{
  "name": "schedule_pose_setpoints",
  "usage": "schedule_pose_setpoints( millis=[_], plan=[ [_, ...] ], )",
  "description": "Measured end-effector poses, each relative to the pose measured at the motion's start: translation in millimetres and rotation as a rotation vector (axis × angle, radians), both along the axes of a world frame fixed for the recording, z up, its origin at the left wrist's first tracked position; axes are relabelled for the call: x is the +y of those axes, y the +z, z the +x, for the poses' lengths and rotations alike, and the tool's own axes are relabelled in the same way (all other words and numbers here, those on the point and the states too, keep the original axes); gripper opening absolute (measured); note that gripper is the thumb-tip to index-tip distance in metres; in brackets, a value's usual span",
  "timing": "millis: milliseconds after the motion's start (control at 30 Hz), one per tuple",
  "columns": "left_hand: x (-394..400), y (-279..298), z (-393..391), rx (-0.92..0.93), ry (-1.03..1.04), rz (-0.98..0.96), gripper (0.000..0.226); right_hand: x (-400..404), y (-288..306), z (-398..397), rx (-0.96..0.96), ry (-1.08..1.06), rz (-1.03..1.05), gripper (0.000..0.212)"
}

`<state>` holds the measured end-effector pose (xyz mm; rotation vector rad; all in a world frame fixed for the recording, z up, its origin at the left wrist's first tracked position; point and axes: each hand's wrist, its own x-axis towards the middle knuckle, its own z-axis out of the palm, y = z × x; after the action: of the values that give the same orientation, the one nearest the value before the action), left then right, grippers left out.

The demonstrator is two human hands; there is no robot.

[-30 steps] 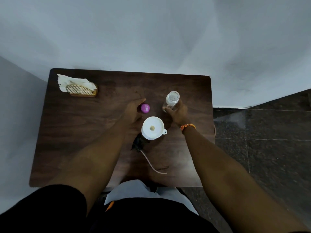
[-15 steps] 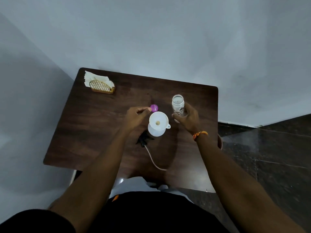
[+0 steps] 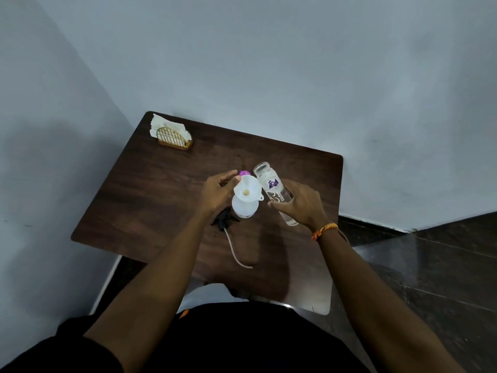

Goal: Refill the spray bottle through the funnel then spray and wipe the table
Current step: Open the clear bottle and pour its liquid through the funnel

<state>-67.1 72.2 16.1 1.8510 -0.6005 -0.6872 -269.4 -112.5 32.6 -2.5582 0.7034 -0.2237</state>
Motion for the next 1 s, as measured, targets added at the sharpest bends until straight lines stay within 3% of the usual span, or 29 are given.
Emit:
schedule_pose_setpoints(
  millis=[367, 733, 1000],
  plan=[
    [1, -8, -20, -0.03, 0.002, -0.06, 0.033, 5, 1, -8, 0.151, 0.084, -0.056, 0.055],
    [-2, -9, -27, -0.056, 0.057, -0.021, 0.028, 12, 3, -16, 0.188, 0.129, -0.05, 0.066],
    [-4, -7, -31, -0.042, 0.082, 0.0, 0.03, 10, 4, -16, 0.221, 0.14, -0.067, 0.061]
  ],
)
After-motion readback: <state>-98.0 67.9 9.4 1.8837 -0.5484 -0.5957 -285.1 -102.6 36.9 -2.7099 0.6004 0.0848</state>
